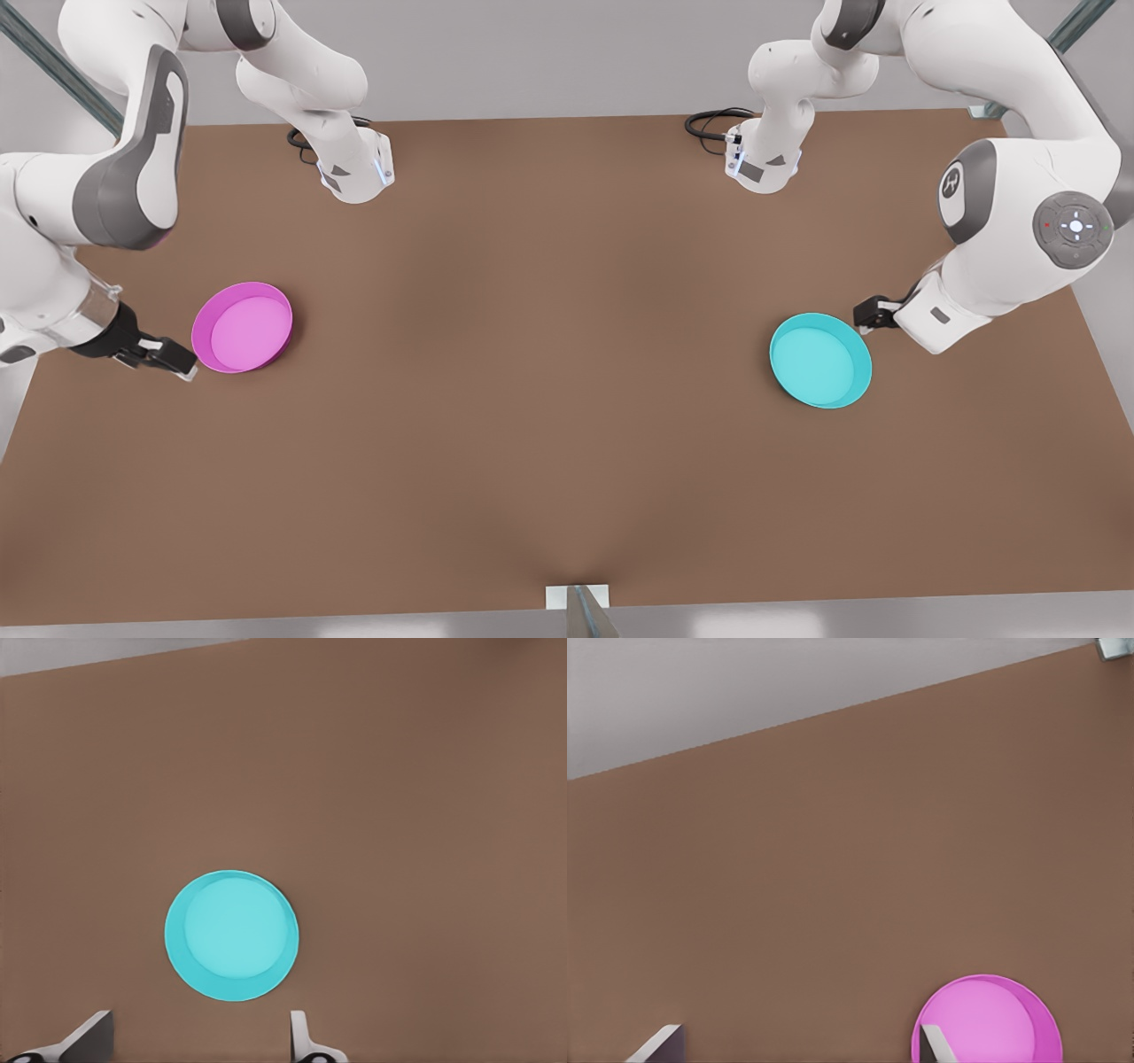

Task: Flip the blue plate over with the left arm, and stack the pink plate on top of the blue plate with the right arm

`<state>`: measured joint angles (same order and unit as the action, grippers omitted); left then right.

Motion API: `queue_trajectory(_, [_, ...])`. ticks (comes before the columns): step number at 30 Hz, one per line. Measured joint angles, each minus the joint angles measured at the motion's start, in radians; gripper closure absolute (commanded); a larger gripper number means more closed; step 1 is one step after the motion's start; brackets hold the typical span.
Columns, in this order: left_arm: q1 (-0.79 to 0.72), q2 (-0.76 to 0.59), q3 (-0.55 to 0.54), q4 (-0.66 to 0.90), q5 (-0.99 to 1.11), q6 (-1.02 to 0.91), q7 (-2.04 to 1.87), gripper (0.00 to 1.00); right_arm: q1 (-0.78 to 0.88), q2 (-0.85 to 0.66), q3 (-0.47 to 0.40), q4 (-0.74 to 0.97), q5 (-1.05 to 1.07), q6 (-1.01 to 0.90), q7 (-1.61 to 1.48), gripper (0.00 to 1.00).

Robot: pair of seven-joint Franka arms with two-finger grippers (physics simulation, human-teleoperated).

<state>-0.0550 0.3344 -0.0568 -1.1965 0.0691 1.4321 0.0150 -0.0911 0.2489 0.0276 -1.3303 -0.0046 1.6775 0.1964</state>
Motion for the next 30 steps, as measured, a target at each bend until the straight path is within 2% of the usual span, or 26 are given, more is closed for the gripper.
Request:
queue_trajectory(3, [0.016,0.064,0.010,0.008,-0.008,0.001,0.009,0.00,0.009,-0.028,0.001,0.002,0.000,-0.022,0.001,0.00])
queue_trajectory(5, [0.077,0.098,0.099,-0.002,-0.091,0.007,0.028,0.00,0.006,-0.029,0.037,0.010,-0.002,-0.023,0.010,0.00])
queue_trajectory(8, [0.104,0.111,0.191,-0.176,-0.239,0.110,0.199,0.00,0.019,-0.050,0.115,0.027,-0.069,-0.148,0.011,0.00])
queue_trajectory(10, [0.130,0.125,0.223,-0.294,-0.331,0.213,0.323,0.00,0.005,-0.012,0.117,0.028,-0.104,-0.150,0.017,0.00])
queue_trajectory(16, [0.198,0.259,0.233,-0.363,-0.499,0.332,0.537,0.00,-0.010,-0.042,0.097,0.027,-0.100,-0.151,0.014,0.00])
queue_trajectory(21, [0.197,0.257,0.288,-0.500,-0.529,0.473,0.721,0.00,-0.013,-0.021,0.097,0.027,-0.063,-0.128,0.002,0.00])
queue_trajectory(26, [0.193,0.201,0.290,-0.684,-0.534,0.649,0.782,0.00,-0.006,-0.016,0.101,0.022,-0.073,-0.094,0.003,0.00])
queue_trajectory(30, [0.193,0.201,0.289,-0.734,-0.535,0.698,0.783,0.00,-0.007,-0.043,0.098,-0.025,-0.066,-0.053,0.006,0.00])
